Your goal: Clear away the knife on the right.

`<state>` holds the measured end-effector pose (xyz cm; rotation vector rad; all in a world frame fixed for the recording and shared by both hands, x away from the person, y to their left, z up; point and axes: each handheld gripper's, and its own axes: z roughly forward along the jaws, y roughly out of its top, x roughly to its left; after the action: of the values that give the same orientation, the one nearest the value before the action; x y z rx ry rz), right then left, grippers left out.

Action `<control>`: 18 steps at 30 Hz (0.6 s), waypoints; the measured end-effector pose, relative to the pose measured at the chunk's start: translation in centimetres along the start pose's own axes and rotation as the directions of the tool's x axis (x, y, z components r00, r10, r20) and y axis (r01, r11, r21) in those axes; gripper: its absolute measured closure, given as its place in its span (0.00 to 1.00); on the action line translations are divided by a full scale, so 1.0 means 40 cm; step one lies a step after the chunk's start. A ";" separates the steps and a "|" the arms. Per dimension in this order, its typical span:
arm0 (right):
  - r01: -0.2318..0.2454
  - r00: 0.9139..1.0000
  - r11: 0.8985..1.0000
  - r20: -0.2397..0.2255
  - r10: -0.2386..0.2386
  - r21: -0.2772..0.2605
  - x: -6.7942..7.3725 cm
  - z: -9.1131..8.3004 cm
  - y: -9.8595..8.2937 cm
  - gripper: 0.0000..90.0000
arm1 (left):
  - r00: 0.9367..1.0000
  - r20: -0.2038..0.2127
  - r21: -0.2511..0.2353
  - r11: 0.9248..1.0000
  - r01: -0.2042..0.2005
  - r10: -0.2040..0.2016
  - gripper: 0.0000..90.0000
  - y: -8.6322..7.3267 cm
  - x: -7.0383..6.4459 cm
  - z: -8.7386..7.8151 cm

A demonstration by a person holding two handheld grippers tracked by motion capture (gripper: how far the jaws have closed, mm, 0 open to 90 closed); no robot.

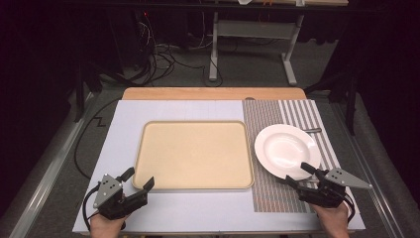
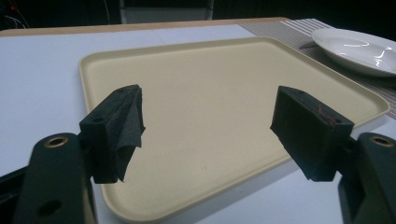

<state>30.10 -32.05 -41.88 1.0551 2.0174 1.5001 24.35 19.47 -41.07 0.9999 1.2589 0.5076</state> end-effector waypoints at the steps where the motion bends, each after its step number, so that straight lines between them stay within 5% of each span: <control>1: -0.003 1.000 1.000 -0.002 0.003 -0.001 -0.001 0.000 0.000 0.22 | 1.000 0.000 0.001 1.000 0.000 0.000 0.29 0.000 0.000 0.000; 18: -0.030 1.000 0.999 0.010 0.030 -0.018 -0.001 -0.004 0.003 0.17 | 1.000 -0.003 0.001 1.000 -0.003 0.003 0.29 -0.001 -0.001 0.002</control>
<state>30.05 -32.18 -41.73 1.0879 1.9861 1.5218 24.40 19.40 -41.09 1.0025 1.2612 0.5106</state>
